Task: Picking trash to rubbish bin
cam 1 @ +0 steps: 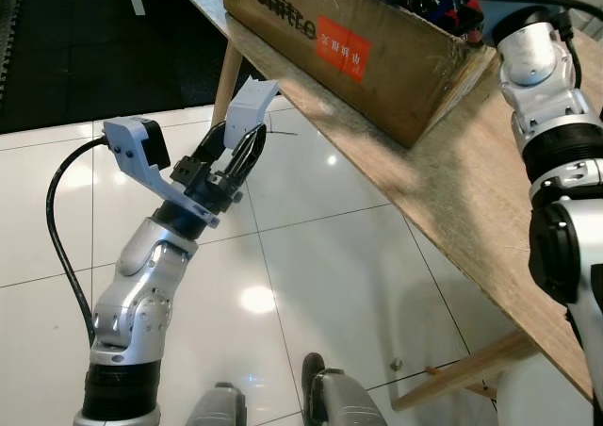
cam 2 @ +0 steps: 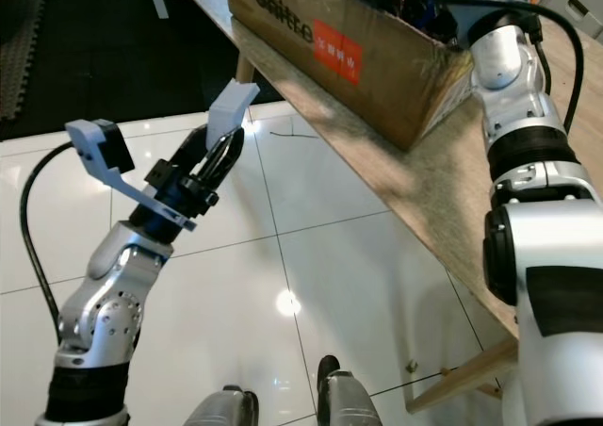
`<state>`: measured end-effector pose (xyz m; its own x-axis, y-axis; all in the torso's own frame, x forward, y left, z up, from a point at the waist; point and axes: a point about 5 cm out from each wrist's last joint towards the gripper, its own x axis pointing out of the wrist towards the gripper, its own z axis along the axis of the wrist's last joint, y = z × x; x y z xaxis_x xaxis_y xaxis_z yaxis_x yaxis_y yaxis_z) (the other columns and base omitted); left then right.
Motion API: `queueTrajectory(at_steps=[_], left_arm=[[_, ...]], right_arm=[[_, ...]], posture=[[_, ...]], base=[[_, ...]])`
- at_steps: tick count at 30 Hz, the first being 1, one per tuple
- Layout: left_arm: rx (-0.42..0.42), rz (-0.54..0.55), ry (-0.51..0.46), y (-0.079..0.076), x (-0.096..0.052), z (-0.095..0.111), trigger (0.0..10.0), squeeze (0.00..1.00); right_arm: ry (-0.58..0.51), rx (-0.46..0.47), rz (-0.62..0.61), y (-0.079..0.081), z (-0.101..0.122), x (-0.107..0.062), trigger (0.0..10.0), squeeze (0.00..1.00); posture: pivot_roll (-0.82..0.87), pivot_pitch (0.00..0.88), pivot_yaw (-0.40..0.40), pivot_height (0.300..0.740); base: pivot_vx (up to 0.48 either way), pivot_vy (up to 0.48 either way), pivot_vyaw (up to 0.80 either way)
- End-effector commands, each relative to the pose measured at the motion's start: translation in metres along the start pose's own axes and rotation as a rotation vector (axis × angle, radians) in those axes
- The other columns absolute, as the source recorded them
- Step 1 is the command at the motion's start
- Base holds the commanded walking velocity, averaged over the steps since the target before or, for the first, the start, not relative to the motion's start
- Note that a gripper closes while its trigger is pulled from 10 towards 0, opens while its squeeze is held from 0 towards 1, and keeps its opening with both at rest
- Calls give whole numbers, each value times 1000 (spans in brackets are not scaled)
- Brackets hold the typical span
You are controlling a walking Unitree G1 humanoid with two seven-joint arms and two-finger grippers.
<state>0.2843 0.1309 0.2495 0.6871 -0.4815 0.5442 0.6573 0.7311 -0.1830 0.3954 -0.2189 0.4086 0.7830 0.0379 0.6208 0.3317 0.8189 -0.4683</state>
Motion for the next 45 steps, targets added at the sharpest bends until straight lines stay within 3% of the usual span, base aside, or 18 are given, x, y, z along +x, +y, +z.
queueTrajectory(at_steps=[1, 2, 3, 8, 15, 21, 24, 26, 28, 29, 31, 37, 41, 43, 44, 45], left_arm=[[3, -23, 11, -1, -1, 0, 10000, 0], [4, -27, 8, -1, 1, 0, 10000, 0], [5, -31, 4, 0, 2, 1, 10000, 0], [3, -41, -4, 0, 5, 1, 10000, 0], [-3, -62, -16, -1, 10, 0, 10000, 0], [-7, -73, -16, -1, 12, -1, 10000, 0], [-12, -89, -23, -3, 14, -2, 10000, 0], [-15, -100, -23, -4, 15, -3, 10000, 0], [-15, -100, -23, -4, 15, -3, 10000, 0], [-17, -105, -23, -4, 15, -3, 10000, 0], [-19, -110, -24, -4, 16, -3, 10000, 0], [-24, -125, -30, -3, 18, -3, 10000, 0], [-30, -142, -29, -3, 21, -4, 10000, 0], [-34, -152, -32, -3, 23, -5, 10000, 0], [-34, -152, -32, -3, 23, -5, 10000, 0], [-36, -152, -37, -3, 24, -4, 10000, 0]], right_arm=[[-2, 121, -33, -11, 4, 3, 10000, 337], [-18, 197, -49, -16, 9, 5, 10000, 24], [-30, 242, -61, -21, 13, 7, 10000, 0], [-19, 270, -62, -26, 15, 9, 10000, 0], [106, 193, -119, -47, 2, 6, 10000, 0], [121, 184, -121, -56, 0, 4, 10000, 0], [50, 367, -128, -74, 12, 5, 10000, 0], [-12, 562, -86, -78, 18, 6, 10000, 0], [-12, 562, -86, -78, 18, 6, 10000, 0], [-56, 627, -49, -78, 22, 5, 10000, 0], [-73, 650, -22, -77, 20, 2, 10000, 0], [-62, 601, 14, -76, 10, -10, 10000, 0], [-122, 653, 65, -76, 13, -19, 10000, 0], [-368, 784, 331, -59, 40, -44, 10000, 0], [-368, 784, 331, -59, 40, -44, 10000, 0], [-456, 838, 458, -49, 51, -59, 10000, 0]], posture=[[111, 298, -21, 740], [110, 285, -23, 740], [109, 282, -23, 740], [103, 263, -26, 740], [86, 241, -23, 740], [83, 232, -24, 740], [82, 214, -27, 740], [83, 206, -26, 740], [83, 206, -26, 740], [82, 201, -27, 740], [78, 194, -25, 740], [66, 184, -19, 740], [54, 179, -14, 740], [50, 172, -14, 740], [50, 172, -14, 740], [48, 168, -15, 740]], base=[[0, 0, 0], [0, 0, 0], [0, 0, 0], [0, 0, 0], [0, 0, 0], [0, 0, 0], [0, 0, 0], [0, 0, 0], [0, 0, 0], [0, 0, 0], [0, 0, 0], [0, 0, 0], [0, 0, 0], [0, 0, 0], [0, 0, 0], [0, 0, 0]])
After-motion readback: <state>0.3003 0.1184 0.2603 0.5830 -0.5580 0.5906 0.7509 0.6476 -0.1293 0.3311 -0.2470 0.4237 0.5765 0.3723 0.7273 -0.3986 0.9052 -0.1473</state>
